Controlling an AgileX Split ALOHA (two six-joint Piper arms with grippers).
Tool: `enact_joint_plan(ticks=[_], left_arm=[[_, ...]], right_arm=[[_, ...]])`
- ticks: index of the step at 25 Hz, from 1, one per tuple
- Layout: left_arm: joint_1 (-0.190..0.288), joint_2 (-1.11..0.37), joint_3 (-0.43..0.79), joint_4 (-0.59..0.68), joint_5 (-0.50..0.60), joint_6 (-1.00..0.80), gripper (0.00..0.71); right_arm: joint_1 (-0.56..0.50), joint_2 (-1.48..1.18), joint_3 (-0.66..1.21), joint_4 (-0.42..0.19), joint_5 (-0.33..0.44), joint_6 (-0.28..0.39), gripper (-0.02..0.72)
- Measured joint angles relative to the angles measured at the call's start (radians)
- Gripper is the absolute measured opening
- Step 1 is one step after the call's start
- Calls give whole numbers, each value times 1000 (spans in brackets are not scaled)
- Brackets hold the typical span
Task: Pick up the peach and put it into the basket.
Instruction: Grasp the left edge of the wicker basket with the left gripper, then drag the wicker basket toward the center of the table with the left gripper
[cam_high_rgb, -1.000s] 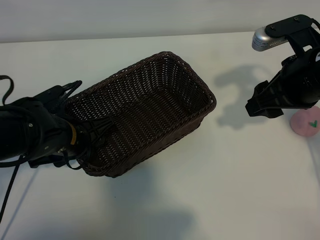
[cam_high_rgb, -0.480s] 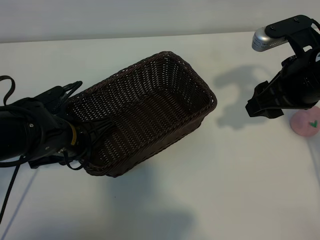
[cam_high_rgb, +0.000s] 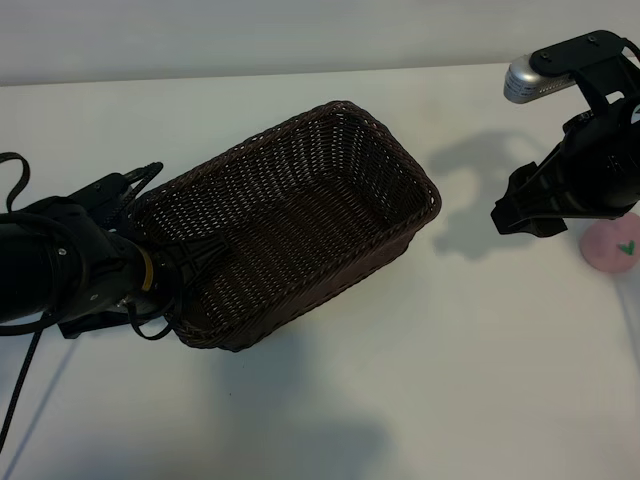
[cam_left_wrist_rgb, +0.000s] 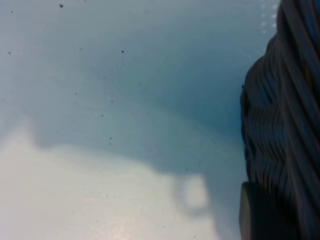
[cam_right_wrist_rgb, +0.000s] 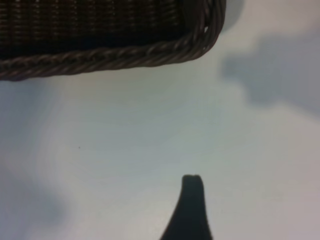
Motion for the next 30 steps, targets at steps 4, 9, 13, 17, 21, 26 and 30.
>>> enact_joint_plan(ticks=[4,9,13,17,21,26,30], left_arm=[[0,-8,0,0,-5,3,193],[0,-43,1,0,-23,3,168],[0,-72,2,0,-50,8,154],[0,-92,3,0,-58,13,153],[14,-120,10,0,-83,23,153],[62,-183,12,1,-120,24,153],[87,-227,12,1,-139,42,153]], right_arm=[[0,0,0,0,0,0,595],[0,0,0,0,0,0,595],[0,0,0,0,0,0,595],[0,0,0,0,0,0,595],[0,0,0,0,0,0,595],[0,0,0,0,0,0,595],[0,0,0,0,0,0,595]])
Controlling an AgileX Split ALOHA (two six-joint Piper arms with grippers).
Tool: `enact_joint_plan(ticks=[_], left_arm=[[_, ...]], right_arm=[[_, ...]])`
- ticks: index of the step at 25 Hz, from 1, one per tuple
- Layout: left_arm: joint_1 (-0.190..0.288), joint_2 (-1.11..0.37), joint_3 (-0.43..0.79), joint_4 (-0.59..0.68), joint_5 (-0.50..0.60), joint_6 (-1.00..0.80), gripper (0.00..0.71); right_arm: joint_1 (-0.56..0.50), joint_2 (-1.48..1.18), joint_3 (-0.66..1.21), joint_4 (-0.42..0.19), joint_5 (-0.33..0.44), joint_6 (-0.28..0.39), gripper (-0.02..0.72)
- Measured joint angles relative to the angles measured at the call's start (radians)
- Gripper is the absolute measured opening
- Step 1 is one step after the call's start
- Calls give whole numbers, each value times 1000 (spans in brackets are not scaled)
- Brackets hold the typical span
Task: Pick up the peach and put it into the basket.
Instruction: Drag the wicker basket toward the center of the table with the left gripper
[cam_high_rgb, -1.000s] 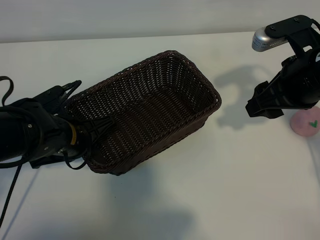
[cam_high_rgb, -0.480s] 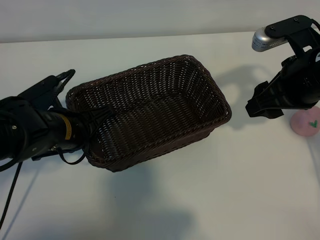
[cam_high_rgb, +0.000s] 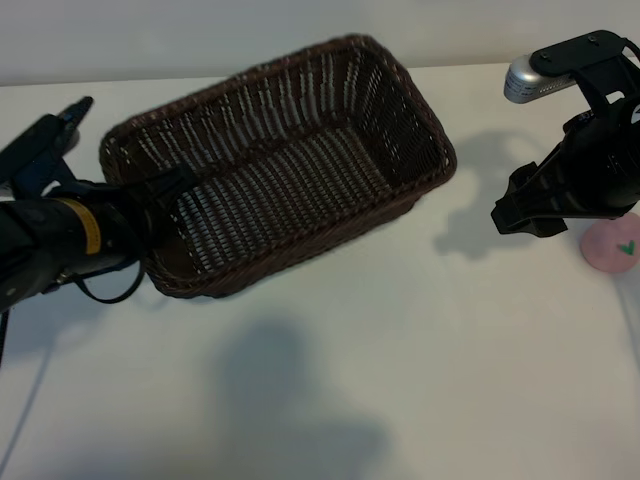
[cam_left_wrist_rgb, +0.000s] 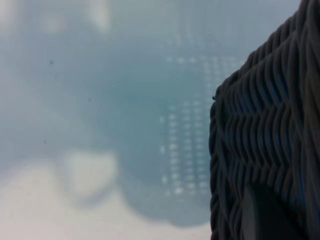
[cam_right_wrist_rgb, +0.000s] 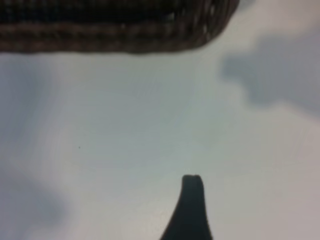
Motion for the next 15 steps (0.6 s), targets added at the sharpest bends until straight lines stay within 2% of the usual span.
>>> enact_joint_plan(ticks=[5,10,15], left_arm=[[3,0,0,0,1,48,153],[28,13,-46,-17,36,162,153],[32,60,-148,-182,86,425,153]], right_arm=[[0,0,0,0,0,0,595],[0,0,0,0,0,-1,595],[0,0,0,0,0,-1,595]])
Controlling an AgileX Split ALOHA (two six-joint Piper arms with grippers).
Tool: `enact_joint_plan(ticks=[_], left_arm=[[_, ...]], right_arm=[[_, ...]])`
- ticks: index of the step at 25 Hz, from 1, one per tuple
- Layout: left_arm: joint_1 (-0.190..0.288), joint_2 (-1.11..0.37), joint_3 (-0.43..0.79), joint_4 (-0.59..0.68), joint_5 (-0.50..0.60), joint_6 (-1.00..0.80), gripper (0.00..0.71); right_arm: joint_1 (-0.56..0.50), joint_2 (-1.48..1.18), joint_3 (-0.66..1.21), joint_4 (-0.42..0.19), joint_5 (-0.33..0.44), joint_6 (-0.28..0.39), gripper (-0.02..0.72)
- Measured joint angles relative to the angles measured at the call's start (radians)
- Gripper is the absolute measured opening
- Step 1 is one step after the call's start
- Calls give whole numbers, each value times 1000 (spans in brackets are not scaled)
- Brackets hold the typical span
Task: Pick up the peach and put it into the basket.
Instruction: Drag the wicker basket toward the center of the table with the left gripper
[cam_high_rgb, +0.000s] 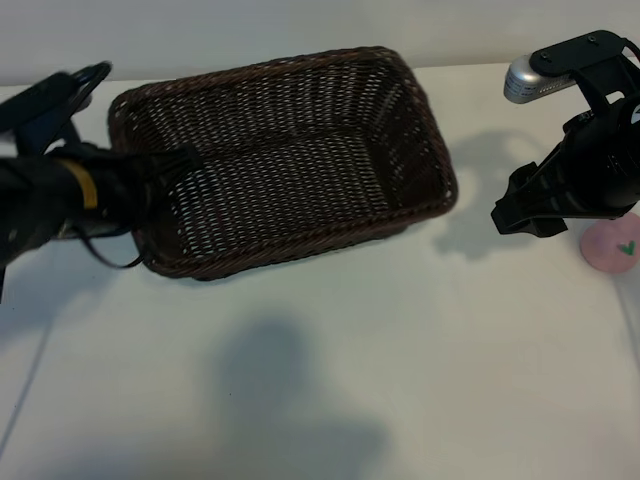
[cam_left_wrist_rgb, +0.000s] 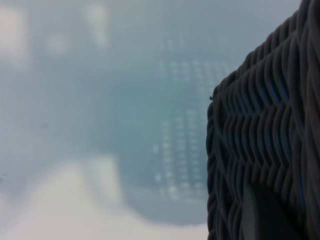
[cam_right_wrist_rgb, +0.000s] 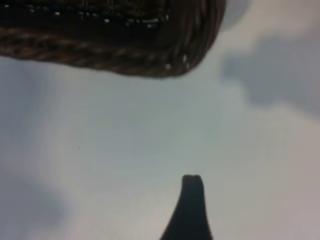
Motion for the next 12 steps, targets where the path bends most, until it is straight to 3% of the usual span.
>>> enact_joint_plan(ticks=[4,12], left_arm=[[14,49,-81,-208,35,261,153],[102,143,-173,-692,91,808,153]], right_arm=[[0,0,0,0,0,1,595],[0,0,0,0,7,1,595]])
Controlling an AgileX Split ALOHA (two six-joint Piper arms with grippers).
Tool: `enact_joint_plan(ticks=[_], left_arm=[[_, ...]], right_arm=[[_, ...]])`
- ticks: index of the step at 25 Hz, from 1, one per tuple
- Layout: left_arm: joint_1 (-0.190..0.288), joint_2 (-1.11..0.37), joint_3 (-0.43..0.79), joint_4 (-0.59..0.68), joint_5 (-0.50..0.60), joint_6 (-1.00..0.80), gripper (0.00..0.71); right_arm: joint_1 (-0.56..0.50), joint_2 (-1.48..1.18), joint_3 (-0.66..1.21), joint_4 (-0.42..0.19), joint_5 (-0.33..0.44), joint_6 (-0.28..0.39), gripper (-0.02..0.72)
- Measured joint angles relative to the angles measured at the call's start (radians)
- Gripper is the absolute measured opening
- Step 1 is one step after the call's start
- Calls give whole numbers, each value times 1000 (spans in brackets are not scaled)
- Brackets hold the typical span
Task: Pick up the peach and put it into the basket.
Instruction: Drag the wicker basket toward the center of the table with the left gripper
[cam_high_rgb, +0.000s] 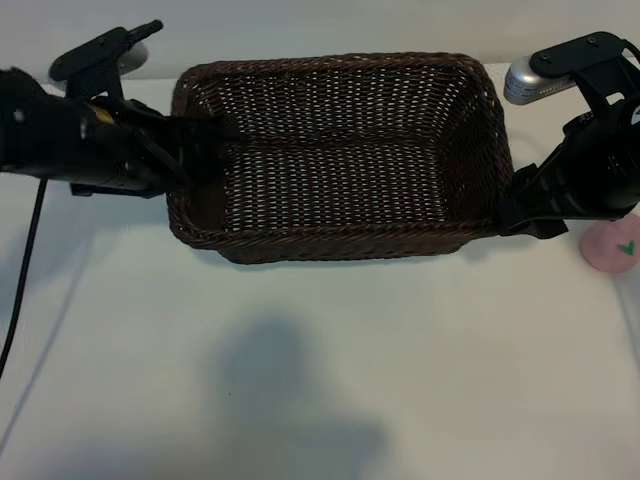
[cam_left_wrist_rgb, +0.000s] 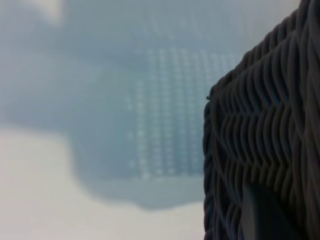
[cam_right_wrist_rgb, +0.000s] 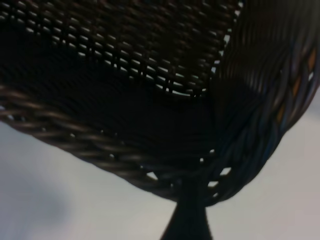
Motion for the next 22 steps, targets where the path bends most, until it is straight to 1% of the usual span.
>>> enact_joint_plan(ticks=[2,6,15,22], left_arm=[[17,31,-20,-74,14,107,153],[19,94,-45,-133,14,171,153],[19,160,-59,-151,-59,175,153],[19,232,-102,-162,-60,181,153]], right_arm=[[0,0,0,0,1,0,595],[0,0,0,0,2,0,595],[0,0,0,0,2,0,595],[0,0,0,0,2,0,595]])
